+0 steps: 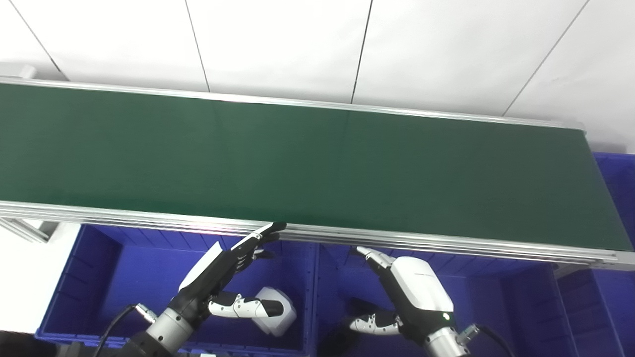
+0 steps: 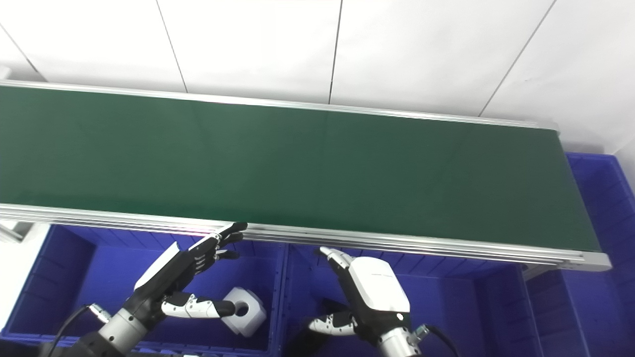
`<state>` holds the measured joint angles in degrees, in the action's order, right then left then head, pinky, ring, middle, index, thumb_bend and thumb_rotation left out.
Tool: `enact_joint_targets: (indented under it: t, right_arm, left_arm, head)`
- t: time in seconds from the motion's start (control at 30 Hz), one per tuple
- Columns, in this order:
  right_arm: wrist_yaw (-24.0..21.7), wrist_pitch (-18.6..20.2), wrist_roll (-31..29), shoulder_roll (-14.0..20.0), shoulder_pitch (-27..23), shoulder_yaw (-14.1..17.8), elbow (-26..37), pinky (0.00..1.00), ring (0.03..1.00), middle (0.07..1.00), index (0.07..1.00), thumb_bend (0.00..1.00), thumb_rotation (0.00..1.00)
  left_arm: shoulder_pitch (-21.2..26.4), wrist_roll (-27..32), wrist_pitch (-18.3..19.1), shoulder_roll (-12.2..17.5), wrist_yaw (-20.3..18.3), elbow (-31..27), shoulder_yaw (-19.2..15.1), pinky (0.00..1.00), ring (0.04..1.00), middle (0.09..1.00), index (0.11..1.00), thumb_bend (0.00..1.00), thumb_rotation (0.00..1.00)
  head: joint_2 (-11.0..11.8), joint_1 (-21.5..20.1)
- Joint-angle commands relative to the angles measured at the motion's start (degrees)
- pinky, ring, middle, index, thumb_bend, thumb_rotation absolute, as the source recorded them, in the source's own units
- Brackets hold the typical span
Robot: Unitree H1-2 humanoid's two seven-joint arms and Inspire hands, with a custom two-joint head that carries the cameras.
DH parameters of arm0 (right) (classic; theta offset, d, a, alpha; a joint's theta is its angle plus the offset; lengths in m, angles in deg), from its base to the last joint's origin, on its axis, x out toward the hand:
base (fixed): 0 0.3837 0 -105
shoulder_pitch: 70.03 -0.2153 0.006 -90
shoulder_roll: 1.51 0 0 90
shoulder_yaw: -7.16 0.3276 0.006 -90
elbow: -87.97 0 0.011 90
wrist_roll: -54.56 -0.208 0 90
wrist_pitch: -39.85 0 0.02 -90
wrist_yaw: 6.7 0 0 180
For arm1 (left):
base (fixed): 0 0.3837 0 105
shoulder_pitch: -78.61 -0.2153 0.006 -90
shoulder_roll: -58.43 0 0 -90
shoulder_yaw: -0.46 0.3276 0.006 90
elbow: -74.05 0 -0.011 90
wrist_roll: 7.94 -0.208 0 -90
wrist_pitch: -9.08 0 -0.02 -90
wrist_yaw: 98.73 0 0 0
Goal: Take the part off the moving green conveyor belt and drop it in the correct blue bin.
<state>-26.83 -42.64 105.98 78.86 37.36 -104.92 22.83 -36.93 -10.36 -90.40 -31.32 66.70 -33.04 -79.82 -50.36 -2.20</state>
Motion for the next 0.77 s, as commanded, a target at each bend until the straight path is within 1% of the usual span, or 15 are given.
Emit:
enact_joint_targets:
  t: [0.0, 0.03, 0.07, 0.1, 0.17, 0.3, 0.5, 0.63, 0.73]
  right_arm:
    - [2.0, 1.2, -5.3, -2.3, 2.1, 1.1, 3.2, 0.70, 0.821, 0.874, 0.887, 0.60, 0.35]
    - [2.4, 1.5, -6.7, -3.2, 3.2, 1.3, 3.6, 0.70, 0.820, 0.875, 0.888, 0.60, 0.36]
    - [2.9, 1.5, -7.9, -3.8, 3.9, 1.4, 3.6, 0.68, 0.817, 0.876, 0.891, 0.60, 0.40]
    - [3.4, 1.2, -9.0, -4.3, 4.6, 1.6, 3.4, 0.68, 0.817, 0.878, 0.894, 0.59, 0.41]
    - [4.4, 0.5, -10.8, -4.6, 4.9, 1.9, 2.3, 0.68, 0.809, 0.877, 0.900, 0.59, 0.43]
    - [5.3, -0.1, -13.9, -4.2, 3.9, 2.9, -0.2, 0.67, 0.793, 0.871, 0.904, 0.60, 0.45]
    - [6.9, -0.2, -16.1, -3.9, 3.0, 3.2, -1.9, 0.64, 0.789, 0.876, 0.912, 0.61, 0.46]
    - [8.0, -0.8, -17.7, -3.7, 2.6, 3.3, -3.0, 0.66, 0.803, 0.883, 0.921, 0.60, 0.46]
    - [9.1, -1.5, -18.8, -3.4, 2.4, 3.1, -3.8, 0.69, 0.814, 0.890, 0.941, 0.60, 0.43]
  left_arm:
    - [-0.5, 1.1, -0.1, 0.8, -0.3, -1.6, -0.6, 0.84, 0.948, 0.976, 0.922, 0.69, 0.46]
    - [-0.5, 1.0, -0.2, 0.8, -0.2, -1.6, -0.7, 0.84, 0.948, 0.976, 0.922, 0.69, 0.46]
    - [-0.5, 0.8, -0.3, 0.8, -0.1, -1.6, -0.7, 0.84, 0.944, 0.975, 0.922, 0.69, 0.46]
    - [-0.6, 0.7, -0.3, 0.7, -0.1, -1.6, -0.8, 0.83, 0.941, 0.973, 0.921, 0.69, 0.46]
    - [-0.5, 0.6, -0.2, 0.6, -0.1, -1.6, -0.9, 0.83, 0.940, 0.973, 0.923, 0.69, 0.48]
    - [-0.3, 0.6, -0.8, 0.3, 0.0, -1.1, -0.9, 0.82, 0.940, 0.975, 0.925, 0.68, 0.46]
    - [-0.2, 0.1, -0.6, 0.0, 0.2, -0.9, -0.9, 0.83, 0.943, 0.976, 0.925, 0.68, 0.48]
    - [0.1, 0.1, -1.2, 0.0, 0.0, -0.3, -0.9, 0.83, 0.944, 0.980, 0.929, 0.67, 0.47]
    - [0.3, 0.1, -1.5, 0.0, 0.0, 0.0, -0.9, 0.83, 0.944, 0.981, 0.931, 0.67, 0.47]
  head:
    - [-0.2, 0.2]
    - [-0.2, 0.2]
    - [-0.2, 0.1]
    - [-0.2, 0.1]
    - [-0.2, 0.2]
    - [-0.1, 0.6]
    - [0.2, 0.5]
    - [0.3, 0.5]
    - [0.5, 0.8]
